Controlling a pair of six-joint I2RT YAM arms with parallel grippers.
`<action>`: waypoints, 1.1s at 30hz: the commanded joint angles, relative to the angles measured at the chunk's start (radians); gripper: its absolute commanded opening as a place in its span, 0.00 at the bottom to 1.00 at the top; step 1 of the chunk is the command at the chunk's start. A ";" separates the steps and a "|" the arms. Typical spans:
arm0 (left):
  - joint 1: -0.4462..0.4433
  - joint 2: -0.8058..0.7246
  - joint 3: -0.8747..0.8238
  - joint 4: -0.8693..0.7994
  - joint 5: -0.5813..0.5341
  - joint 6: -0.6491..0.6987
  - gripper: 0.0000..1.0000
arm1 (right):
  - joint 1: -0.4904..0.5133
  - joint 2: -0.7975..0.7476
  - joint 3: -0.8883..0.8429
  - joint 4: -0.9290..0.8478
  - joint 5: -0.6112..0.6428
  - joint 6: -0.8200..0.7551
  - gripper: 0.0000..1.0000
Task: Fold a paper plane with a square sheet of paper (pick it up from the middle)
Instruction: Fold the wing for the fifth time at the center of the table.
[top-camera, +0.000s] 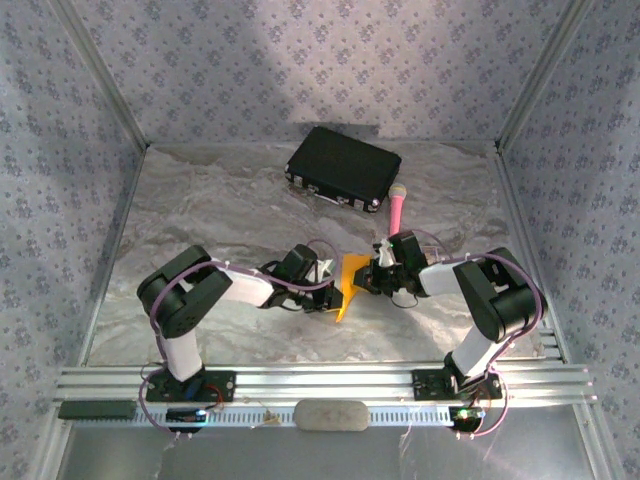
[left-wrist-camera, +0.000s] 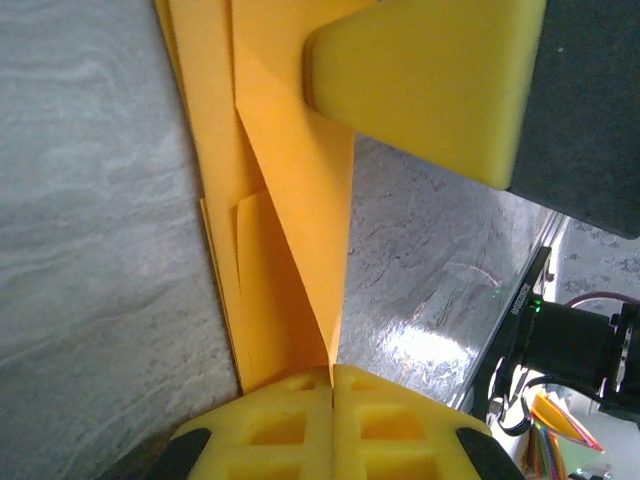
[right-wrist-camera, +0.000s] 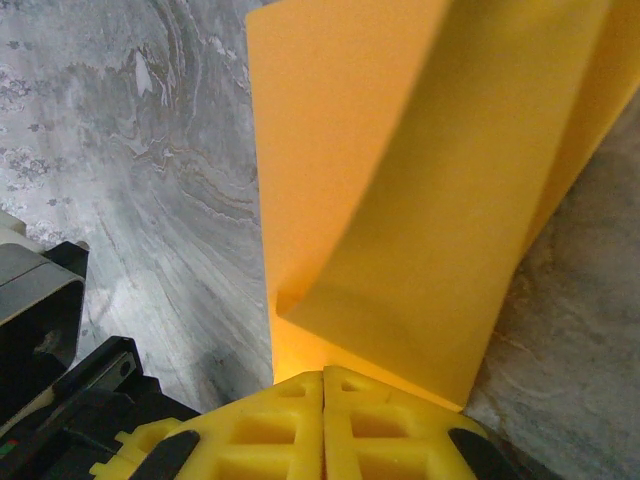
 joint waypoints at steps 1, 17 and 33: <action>0.004 0.015 -0.023 -0.002 0.034 -0.002 0.00 | 0.008 0.018 -0.013 -0.105 0.087 -0.024 0.08; -0.018 0.015 -0.068 -0.058 0.072 0.008 0.08 | 0.015 0.026 -0.004 -0.142 0.125 -0.034 0.07; -0.037 -0.036 -0.099 -0.097 0.073 0.027 0.04 | 0.023 0.034 0.010 -0.174 0.145 -0.041 0.06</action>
